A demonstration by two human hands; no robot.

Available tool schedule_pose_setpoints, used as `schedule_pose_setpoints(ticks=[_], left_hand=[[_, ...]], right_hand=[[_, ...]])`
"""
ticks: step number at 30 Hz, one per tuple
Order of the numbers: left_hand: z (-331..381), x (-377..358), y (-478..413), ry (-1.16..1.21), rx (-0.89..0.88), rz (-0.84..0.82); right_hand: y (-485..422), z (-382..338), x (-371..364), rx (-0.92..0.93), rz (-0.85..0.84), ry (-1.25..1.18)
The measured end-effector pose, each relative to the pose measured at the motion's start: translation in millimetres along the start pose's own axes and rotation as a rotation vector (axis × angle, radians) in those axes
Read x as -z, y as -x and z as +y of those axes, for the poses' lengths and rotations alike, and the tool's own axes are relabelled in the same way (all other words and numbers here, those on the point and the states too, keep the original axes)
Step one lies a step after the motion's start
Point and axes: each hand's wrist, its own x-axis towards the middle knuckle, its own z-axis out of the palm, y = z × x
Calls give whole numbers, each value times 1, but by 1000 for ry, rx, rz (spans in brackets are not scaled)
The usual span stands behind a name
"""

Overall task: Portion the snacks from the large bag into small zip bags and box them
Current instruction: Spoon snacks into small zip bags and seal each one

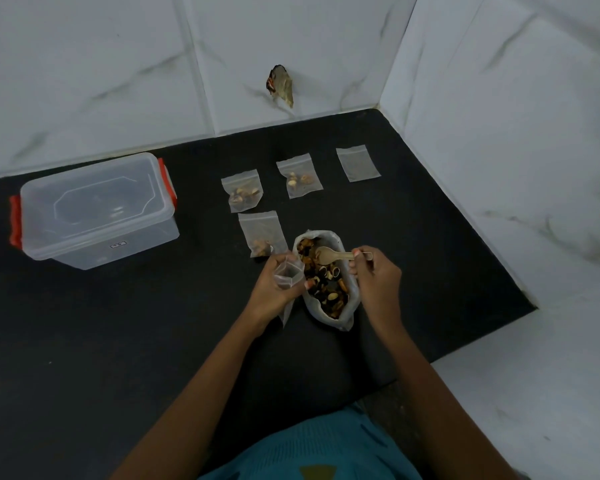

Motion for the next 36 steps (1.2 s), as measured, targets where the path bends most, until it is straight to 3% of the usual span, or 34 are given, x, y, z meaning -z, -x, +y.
schedule_pose_setpoints(ticks=[10, 18, 24, 36], left_hand=[[-5, 0, -2, -17, 6, -50], [-6, 1, -2, -20, 13, -69], [-5, 1, -1, -17, 25, -74], [-5, 2, 2, -54, 8, -76]], right_hand=[[-1, 1, -9, -216, 23, -142], [10, 2, -10, -177, 11, -144], [7, 8, -7, -341, 58, -346], [11, 8, 11, -396, 97, -432]])
